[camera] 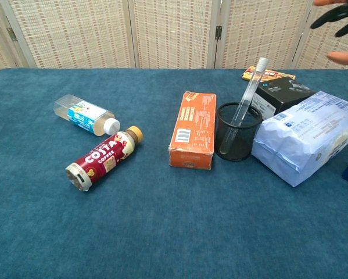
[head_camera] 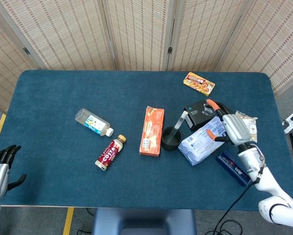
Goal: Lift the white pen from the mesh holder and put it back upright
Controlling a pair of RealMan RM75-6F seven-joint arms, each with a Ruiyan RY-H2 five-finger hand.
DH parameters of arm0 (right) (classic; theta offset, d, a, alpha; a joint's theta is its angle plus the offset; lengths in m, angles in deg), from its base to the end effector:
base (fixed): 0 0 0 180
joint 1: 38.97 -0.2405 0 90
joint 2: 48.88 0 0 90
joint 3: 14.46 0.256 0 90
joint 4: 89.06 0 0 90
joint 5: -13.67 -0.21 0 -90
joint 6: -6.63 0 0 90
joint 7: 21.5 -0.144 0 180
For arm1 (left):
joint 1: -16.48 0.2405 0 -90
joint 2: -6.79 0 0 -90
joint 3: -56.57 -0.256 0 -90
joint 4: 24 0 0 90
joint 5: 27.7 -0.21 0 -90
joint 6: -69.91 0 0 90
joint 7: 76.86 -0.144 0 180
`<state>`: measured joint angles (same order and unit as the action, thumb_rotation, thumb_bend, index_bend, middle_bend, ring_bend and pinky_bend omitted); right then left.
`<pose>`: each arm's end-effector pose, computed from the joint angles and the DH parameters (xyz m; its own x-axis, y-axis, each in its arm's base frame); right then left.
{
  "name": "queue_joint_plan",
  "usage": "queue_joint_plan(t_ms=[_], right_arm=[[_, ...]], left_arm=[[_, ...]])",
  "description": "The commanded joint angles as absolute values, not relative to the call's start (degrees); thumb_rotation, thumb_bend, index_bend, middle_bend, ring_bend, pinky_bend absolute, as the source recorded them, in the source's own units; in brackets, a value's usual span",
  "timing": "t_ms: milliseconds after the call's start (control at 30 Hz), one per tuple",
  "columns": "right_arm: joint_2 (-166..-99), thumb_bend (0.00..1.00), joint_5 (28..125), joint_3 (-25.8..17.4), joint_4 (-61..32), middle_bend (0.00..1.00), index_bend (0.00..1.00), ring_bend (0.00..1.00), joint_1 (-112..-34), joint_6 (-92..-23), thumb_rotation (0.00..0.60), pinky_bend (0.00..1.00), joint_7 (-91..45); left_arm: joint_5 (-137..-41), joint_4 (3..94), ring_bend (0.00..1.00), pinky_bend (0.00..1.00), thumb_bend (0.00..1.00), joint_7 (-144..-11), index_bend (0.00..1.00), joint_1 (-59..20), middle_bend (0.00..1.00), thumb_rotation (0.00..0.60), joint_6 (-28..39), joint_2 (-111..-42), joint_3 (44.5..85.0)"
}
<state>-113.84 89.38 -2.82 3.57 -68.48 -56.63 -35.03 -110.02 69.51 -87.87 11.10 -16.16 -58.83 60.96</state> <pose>-0.2197 -0.3286 0.1348 0.1315 -0.1401 0.9814 -0.9700 -0.2223 0.0983 -0.3084 0.1886 0.1581 0.5183 -0.0325 0.8546 0.8549 0.0479 -0.5166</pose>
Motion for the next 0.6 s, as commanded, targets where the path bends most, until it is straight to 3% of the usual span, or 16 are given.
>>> queue_joint_plan(t_ms=[33, 200, 433, 600], right_arm=[[-110.3, 0.31, 92.4, -5.8, 5.5, 0.16, 0.00, 0.04, -62.5, -64.4, 0.600, 0.14, -26.3], [-109.0, 0.32, 95.7, -9.1, 6.1, 0.16, 0.00, 0.04, -57.1, -71.3, 0.600, 0.14, -22.2], [-107.2, 0.32, 100.5, -13.6, 8.3, 0.08, 0.00, 0.00, -50.1, -78.7, 0.600, 0.12, -21.0], [-108.3, 0.32, 103.4, -14.3, 7.4, 0.08, 0.00, 0.00, -47.3, -83.0, 0.600, 0.12, -22.4]], left_arm=[[-110.1, 69.7, 0.19, 0.12, 0.25, -88.3, 0.18, 11.0, 0.18, 0.600, -16.2, -58.9, 61.1], [-110.6, 70.3, 0.19, 0.12, 0.25, -89.0, 0.18, 10.7, 0.18, 0.600, -16.8, -59.1, 61.4], [-111.3, 71.2, 0.18, 0.12, 0.25, -90.2, 0.18, 10.7, 0.17, 0.600, -17.9, -58.9, 61.7], [-111.7, 71.6, 0.18, 0.12, 0.25, -90.5, 0.18, 10.8, 0.17, 0.600, -18.0, -58.6, 61.4]])
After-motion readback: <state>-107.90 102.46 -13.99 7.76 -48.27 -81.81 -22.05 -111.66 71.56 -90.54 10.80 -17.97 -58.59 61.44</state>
